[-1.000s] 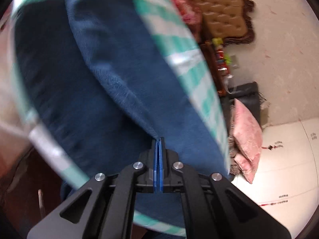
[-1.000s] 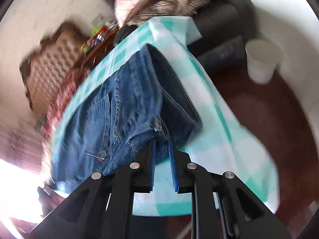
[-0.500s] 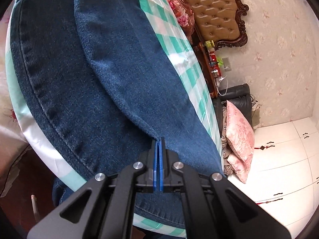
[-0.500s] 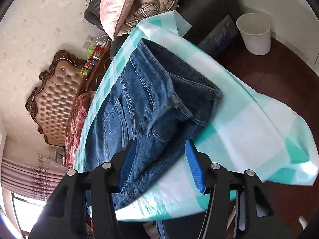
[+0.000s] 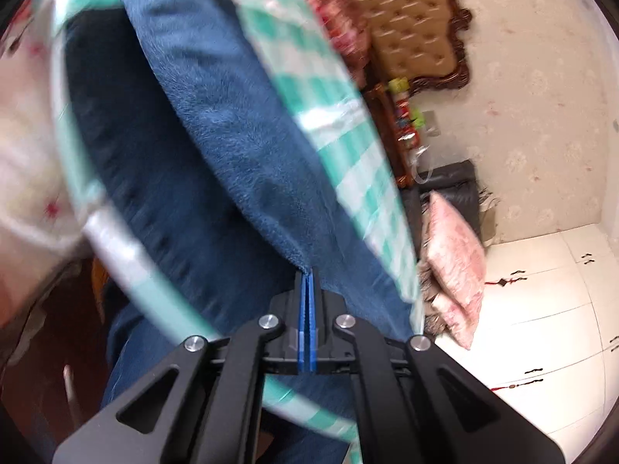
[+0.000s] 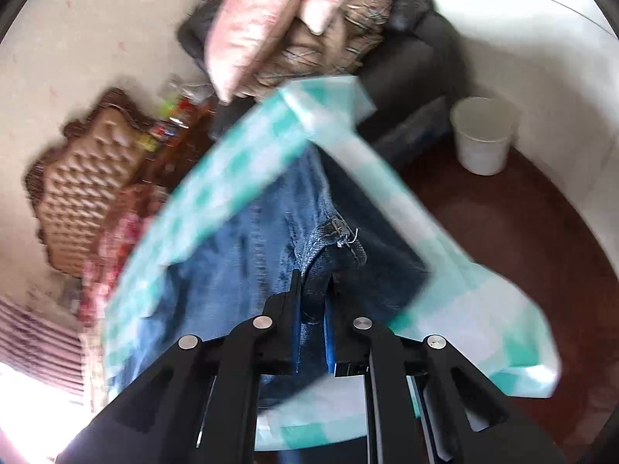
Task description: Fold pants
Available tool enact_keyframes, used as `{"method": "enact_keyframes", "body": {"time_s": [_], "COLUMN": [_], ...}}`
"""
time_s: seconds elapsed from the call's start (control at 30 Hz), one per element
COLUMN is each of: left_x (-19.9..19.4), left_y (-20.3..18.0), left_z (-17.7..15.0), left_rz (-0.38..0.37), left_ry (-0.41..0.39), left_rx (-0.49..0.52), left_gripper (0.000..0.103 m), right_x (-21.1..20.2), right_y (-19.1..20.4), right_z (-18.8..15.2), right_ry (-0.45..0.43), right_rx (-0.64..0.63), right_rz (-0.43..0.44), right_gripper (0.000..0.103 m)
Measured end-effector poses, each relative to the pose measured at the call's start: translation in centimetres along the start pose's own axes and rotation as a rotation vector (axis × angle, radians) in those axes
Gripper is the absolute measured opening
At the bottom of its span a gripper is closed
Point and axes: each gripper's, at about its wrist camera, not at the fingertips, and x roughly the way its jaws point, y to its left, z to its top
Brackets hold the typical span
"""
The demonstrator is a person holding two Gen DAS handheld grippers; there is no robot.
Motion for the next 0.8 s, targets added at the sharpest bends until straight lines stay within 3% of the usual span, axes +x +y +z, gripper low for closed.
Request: {"method": "enact_keyframes", "body": {"time_s": [0.1, 0.3, 0.43, 0.67, 0.8], "left_x": [1.3, -0.2, 0.9, 1.2, 0.8], "left_y": [2.8, 1.4, 3.5, 3.9, 4.4], "left_z": [-0.8, -1.3, -1.9, -2.0, -0.9], "left_rz": [0.032, 0.012, 0.029, 0.012, 0.003], "left_ry": [0.032, -0.004, 0.018, 0.018, -0.03], "left_rx": [-0.065, -0.009, -0.071, -0.051, -0.048], "left_gripper": [0.0, 0.0, 0.0, 0.003, 0.007], "right_x": [3.1, -0.1, 2.5, 4.2, 4.5], "right_y": [-1.4, 0.1, -1.1, -0.7, -0.3], "right_z": [-0.8, -1.0, -1.6, -2.0, -2.4], "right_ry": [0.077, -0.002, 0.051, 0.053, 0.043], "right_rx": [0.004, -0.035, -0.027, -0.096, -0.12], "right_rz": [-0.07, -0.03, -0.111, -0.192, -0.226], "right_gripper": [0.011, 0.01, 0.01, 0.01, 0.01]}}
